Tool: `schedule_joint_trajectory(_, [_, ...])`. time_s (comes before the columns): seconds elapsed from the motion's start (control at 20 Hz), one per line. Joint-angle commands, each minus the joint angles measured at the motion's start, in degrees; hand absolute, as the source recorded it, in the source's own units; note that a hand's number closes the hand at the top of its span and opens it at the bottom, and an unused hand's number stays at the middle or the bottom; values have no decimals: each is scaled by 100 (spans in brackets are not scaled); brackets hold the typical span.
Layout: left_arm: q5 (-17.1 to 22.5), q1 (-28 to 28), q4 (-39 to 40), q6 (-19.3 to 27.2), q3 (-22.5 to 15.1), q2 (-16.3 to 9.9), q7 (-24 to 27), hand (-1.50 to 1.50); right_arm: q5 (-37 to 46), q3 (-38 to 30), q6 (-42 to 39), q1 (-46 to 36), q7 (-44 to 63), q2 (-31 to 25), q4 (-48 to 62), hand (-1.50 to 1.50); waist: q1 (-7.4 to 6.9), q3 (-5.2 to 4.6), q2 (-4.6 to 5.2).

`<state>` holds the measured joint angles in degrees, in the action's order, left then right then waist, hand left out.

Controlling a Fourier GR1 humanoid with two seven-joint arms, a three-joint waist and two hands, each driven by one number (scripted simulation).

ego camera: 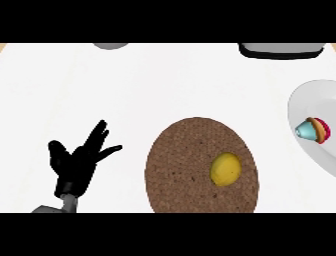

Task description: Pick the cupcake from the placemat and place it in the plate

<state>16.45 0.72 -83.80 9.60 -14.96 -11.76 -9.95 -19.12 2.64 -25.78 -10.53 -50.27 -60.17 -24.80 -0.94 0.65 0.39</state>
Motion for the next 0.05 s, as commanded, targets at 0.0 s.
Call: schedule_joint_trajectory(0.0, [-120, -1, 157, 92, 85, -126, -97, 0, 141, 43, -787, 76, -1190, 139, 163, -150, 0, -5, 13])
